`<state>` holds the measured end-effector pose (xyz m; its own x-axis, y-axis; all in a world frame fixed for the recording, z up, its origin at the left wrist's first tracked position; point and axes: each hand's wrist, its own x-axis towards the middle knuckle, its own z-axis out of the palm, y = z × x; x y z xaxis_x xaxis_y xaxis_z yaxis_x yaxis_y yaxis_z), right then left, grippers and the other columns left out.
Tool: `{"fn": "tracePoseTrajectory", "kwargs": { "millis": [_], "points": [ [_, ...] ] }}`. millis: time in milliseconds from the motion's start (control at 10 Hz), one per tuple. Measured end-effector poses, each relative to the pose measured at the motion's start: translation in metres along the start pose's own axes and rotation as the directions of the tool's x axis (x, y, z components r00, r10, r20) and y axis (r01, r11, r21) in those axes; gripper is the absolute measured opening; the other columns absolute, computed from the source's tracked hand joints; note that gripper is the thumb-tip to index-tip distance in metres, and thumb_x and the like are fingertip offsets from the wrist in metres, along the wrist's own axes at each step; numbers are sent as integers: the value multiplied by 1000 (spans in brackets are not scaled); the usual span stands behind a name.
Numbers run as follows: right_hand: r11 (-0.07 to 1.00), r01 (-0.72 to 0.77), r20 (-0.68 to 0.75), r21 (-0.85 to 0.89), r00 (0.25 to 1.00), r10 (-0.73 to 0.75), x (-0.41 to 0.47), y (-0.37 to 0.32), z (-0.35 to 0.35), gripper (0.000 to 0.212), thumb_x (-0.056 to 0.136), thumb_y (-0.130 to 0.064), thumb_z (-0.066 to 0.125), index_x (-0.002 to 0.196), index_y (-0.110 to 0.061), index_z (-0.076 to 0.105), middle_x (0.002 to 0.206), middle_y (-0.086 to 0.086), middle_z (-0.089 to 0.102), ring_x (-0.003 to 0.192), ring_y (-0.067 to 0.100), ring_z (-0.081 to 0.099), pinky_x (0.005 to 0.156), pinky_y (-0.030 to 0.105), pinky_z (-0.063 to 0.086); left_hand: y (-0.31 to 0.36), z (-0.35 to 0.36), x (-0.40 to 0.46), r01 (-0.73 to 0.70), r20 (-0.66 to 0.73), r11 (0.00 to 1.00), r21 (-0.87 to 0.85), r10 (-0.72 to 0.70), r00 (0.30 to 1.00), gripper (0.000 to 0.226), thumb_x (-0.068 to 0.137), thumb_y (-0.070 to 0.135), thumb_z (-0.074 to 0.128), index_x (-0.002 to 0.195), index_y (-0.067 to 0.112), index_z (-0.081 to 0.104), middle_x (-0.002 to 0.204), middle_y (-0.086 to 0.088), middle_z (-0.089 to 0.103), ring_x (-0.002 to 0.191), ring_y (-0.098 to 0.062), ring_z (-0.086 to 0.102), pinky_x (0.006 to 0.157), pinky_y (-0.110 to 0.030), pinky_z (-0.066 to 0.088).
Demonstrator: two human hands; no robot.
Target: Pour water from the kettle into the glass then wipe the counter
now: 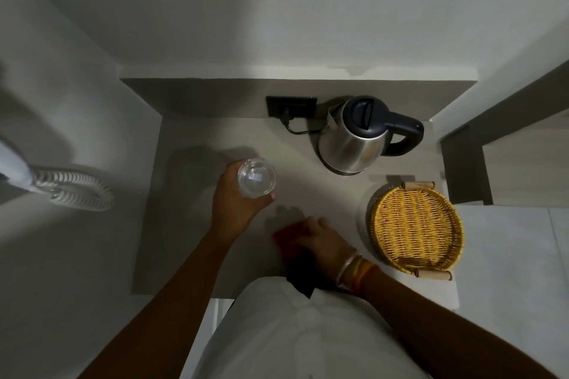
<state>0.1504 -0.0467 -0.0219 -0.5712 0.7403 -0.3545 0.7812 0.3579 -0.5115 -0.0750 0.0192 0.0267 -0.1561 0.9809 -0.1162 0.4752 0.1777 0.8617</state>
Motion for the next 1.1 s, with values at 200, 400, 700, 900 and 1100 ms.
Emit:
{"fn": "tracePoseTrajectory", "kwargs": {
  "millis": [200, 400, 700, 900, 1100],
  "points": [
    [970, -208, -469, 129, 849, 244, -50, 26, -65, 50, 93, -62, 49, 118, -27, 74, 108, 8, 56, 96, 25, 48, 82, 36, 41, -10, 22, -15, 32, 55, 999, -5, -32, 998, 79, 57, 26, 101, 118, 50, 57, 119, 19, 69, 107, -3, 67, 88, -27, 56],
    [797, -564, -605, 217, 563, 563, -86, 73, -84, 32, 88, -23, 58, 117, -22, 73, 110, 15, 52, 100, 38, 47, 81, 42, 45, -15, 41, -19, 47, 113, 999, 19, -49, 992, 79, 58, 27, 101, 124, 37, 59, 120, 14, 71, 108, -6, 68, 90, -29, 58],
    [665, -726, -314, 174, 599, 736, -81, 111, -65, 43, 90, -29, 69, 133, -30, 63, 137, 17, 51, 127, 45, 43, 99, 59, 48, -24, 56, -17, 94, 124, 995, 39, -98, 987, 82, 61, 26, 101, 132, 26, 59, 125, 6, 70, 113, -15, 68, 90, -18, 51],
    [682, -720, -448, 130, 571, 688, -61, 90, -81, 42, 86, -28, 71, 127, -25, 64, 129, 16, 51, 124, 43, 41, 100, 62, 39, -25, 55, -15, 99, 123, 995, 20, -101, 987, 82, 63, 22, 100, 133, 24, 57, 128, 3, 68, 115, -16, 66, 95, -25, 53],
    [833, -536, -617, 138, 612, 496, -32, 60, -110, 43, 82, -29, 73, 124, -29, 66, 124, 8, 52, 116, 34, 43, 96, 54, 41, -23, 49, -10, 29, 239, 997, -78, -9, 971, 92, 55, 28, 103, 131, 34, 51, 131, 2, 64, 117, -16, 65, 103, -43, 56]
  ]
}}
